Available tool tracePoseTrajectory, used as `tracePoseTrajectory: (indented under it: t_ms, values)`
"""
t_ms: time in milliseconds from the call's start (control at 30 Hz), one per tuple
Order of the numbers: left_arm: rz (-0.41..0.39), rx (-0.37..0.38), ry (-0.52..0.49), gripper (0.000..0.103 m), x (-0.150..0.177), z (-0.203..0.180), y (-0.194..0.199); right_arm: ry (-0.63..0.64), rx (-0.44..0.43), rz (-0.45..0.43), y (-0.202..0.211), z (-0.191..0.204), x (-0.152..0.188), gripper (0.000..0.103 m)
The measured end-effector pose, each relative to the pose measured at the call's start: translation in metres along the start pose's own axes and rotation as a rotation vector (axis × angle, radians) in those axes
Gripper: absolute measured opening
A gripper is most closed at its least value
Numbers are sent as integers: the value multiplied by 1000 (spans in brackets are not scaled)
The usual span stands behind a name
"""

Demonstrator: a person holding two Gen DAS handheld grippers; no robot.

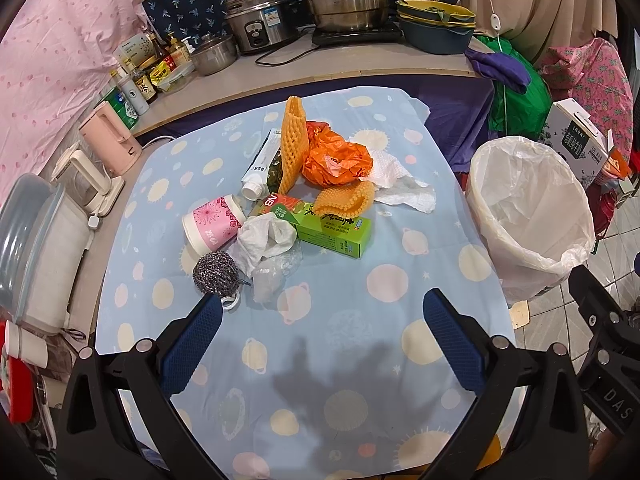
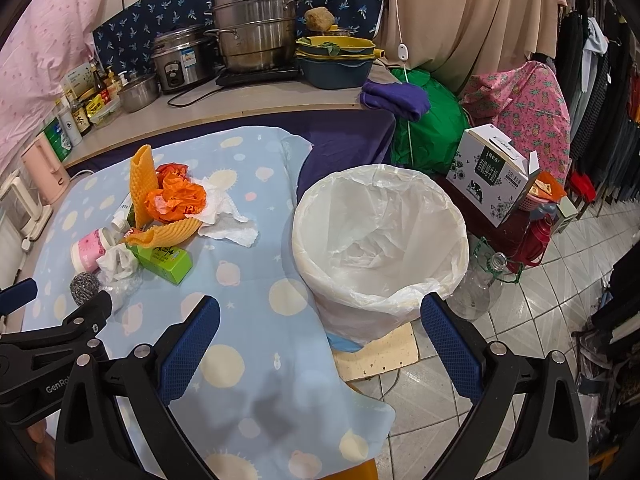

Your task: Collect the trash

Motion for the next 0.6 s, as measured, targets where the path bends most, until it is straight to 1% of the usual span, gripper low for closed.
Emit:
tracePoseTrajectory:
  t_ms: [367,600]
  values:
    - [0,0,0,96,0,0,0,25,-16,4,1,12,3,96]
    - [2,0,0,96,0,1,0,29,-20,5,1,12,5,96]
Point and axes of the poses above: each gripper's, at about its wrist camera, not at the fingertips, and y roughly against the way its jaws point, z to its left, x to its underside, the point moved 6 cm from there along -y, roughly the way its jaws point, and after that the axes turned 4 degrees about -y, right-handed, at the moved point
